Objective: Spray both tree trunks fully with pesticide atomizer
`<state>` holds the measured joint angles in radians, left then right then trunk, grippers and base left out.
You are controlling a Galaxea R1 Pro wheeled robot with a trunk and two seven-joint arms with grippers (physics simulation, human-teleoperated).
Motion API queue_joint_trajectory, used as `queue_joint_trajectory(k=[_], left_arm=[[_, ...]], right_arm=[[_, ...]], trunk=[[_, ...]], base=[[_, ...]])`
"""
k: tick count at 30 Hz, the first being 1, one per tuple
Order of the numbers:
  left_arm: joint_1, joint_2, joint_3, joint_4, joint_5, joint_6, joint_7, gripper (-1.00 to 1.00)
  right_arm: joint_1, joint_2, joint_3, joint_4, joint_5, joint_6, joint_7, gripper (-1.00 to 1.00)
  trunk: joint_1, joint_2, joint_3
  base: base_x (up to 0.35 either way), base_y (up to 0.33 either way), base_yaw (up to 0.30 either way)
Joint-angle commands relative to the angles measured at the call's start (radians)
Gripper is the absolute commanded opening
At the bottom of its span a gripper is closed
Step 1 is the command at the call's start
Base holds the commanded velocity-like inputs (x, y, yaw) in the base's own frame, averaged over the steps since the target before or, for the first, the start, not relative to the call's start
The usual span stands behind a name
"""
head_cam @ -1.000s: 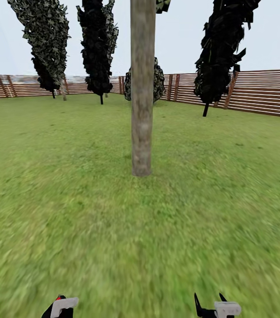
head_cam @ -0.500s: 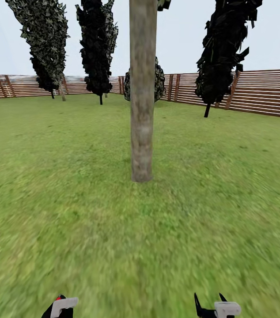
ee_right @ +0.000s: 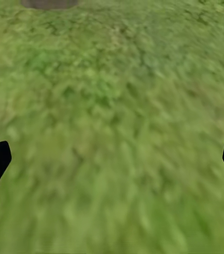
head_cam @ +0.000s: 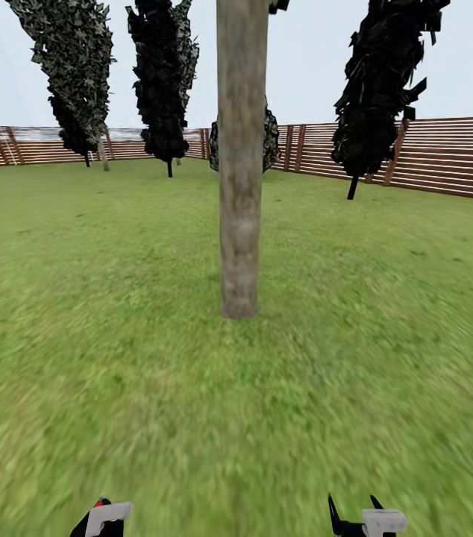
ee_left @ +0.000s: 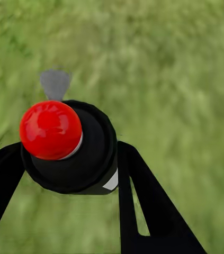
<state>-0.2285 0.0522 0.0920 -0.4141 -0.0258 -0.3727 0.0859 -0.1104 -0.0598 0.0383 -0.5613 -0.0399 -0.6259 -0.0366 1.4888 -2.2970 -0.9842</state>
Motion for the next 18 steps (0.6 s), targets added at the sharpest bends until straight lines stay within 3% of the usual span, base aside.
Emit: queue_joint_trajectory(k=[1, 18], left_arm=[[0.0, 0.0, 0.0, 0.0, 0.0, 0.0, 0.0, -1.0], [0.0, 0.0, 0.0, 0.0, 0.0, -0.001, 0.0, -1.0]], right_arm=[[0.0, 0.0, 0.0, 0.0, 0.0, 0.0, 0.0, 1.0], [0.0, 0.0, 0.0, 0.0, 0.0, 0.0, 0.0, 1.0]], trunk=[[0.0, 0.0, 0.0], [0.0, 0.0, 0.0]], base=[[0.338, 0.0, 0.0], [0.338, 0.0, 0.0]])
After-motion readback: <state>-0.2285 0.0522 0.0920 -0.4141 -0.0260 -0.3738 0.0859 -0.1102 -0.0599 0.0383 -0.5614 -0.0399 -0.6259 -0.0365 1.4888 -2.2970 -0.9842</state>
